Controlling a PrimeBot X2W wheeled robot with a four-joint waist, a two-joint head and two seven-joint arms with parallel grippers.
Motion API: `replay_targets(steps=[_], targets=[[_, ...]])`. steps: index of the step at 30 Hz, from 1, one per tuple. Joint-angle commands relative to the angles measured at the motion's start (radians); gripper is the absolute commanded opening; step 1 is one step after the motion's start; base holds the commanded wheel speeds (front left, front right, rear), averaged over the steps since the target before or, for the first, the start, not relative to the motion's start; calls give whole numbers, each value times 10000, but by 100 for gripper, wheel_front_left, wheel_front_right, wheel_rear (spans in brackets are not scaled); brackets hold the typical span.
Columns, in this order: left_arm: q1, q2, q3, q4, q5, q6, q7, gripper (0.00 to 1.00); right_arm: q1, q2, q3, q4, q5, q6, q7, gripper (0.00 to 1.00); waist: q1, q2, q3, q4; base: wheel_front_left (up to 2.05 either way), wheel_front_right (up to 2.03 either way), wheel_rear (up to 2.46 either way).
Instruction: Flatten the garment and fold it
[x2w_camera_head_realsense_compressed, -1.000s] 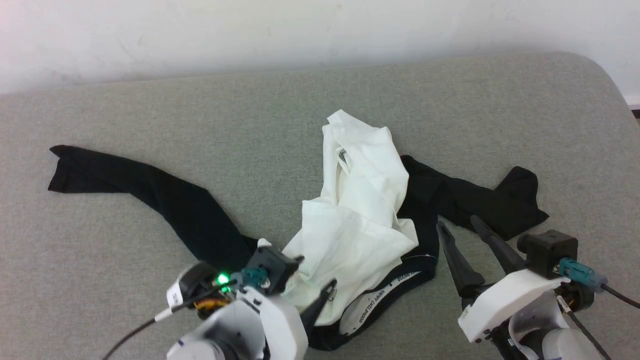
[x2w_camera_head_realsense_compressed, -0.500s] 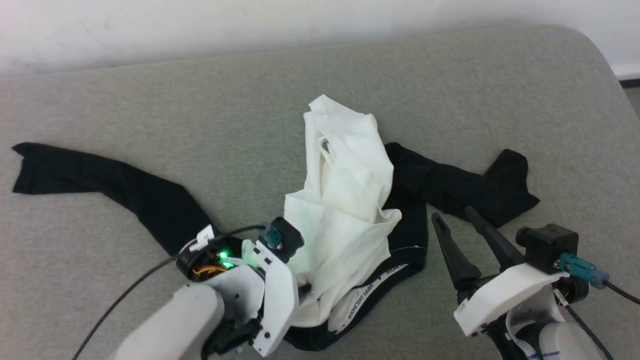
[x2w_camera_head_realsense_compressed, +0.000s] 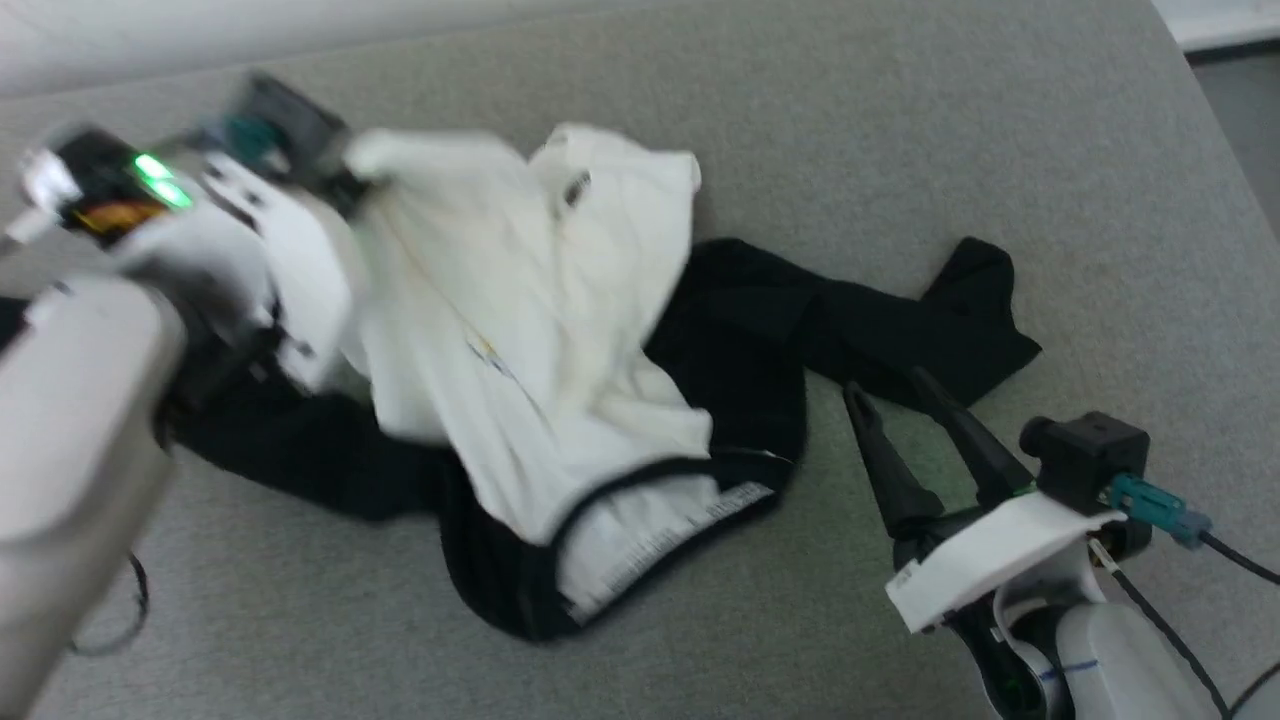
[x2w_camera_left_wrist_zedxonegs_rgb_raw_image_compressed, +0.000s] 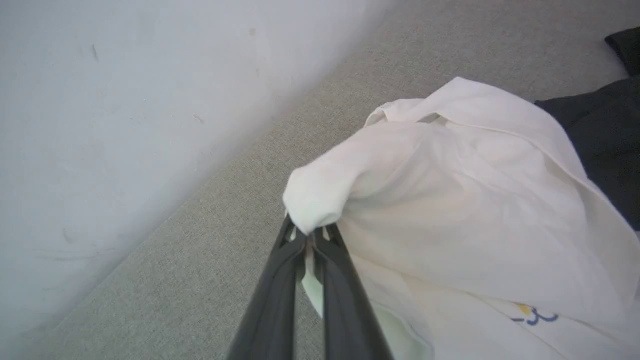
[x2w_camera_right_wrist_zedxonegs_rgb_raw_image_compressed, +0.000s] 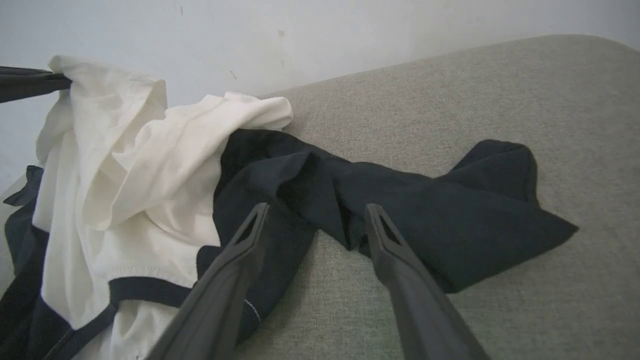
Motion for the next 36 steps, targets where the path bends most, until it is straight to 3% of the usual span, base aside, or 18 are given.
replay_targets(steps=[1,11,12,13,14,17,19,20,22,27,32,36], targets=[[-528,111,223,512,324,125,-363,0,-285,30,111,87,97,-9,-120,100,-2,-1,572,-437,0,0,0],[-1950,50,941,2879,933,1043,-1361,0,-893,30,446,535,288,-9,-522,100,-2,-1,1332,-940,0,0,0],[-1878,3,971,3082,872,1145,-1309,32,-914,30,461,580,301,-9,-550,100,-2,-1,1341,-948,0,0,0],[-1878,3,971,3082,872,1145,-1309,32,-914,30,461,580,301,-9,-550,100,-2,-1,1341,-948,0,0,0],[-1777,-50,977,3233,798,1185,-1293,100,-932,30,463,623,311,-9,-575,100,-2,-1,1338,-943,0,0,0],[-1424,-248,1087,3401,566,1331,-1634,100,-970,30,404,741,252,-9,-626,100,-2,-1,1214,-849,0,0,0],[-885,-539,1384,3226,356,1714,-2632,100,-1000,30,299,765,10,-9,-592,100,-2,-1,941,-641,0,0,0],[-885,-539,1384,3226,356,1714,-2632,100,-1000,30,299,765,10,-9,-592,100,-2,-1,941,-641,0,0,0],[-58,-995,1959,2821,-105,2245,-3964,100,-1052,30,191,703,-381,-9,-451,100,-2,-1,588,-395,0,0,0],[1849,-1696,2744,1561,-550,3090,-6313,100,-1225,30,-99,500,-1063,-9,53,100,-2,-1,9,121,0,0,0],[3374,-2182,2910,555,-519,3529,-7408,100,-1659,30,-282,605,-1610,-9,725,100,-2,-1,-224,567,0,0,0],[4429,-2848,3001,-232,-267,3663,-7693,100,-2259,27,-479,1187,-2051,-9,1590,100,-2,-1,-283,1089,0,0,0]])
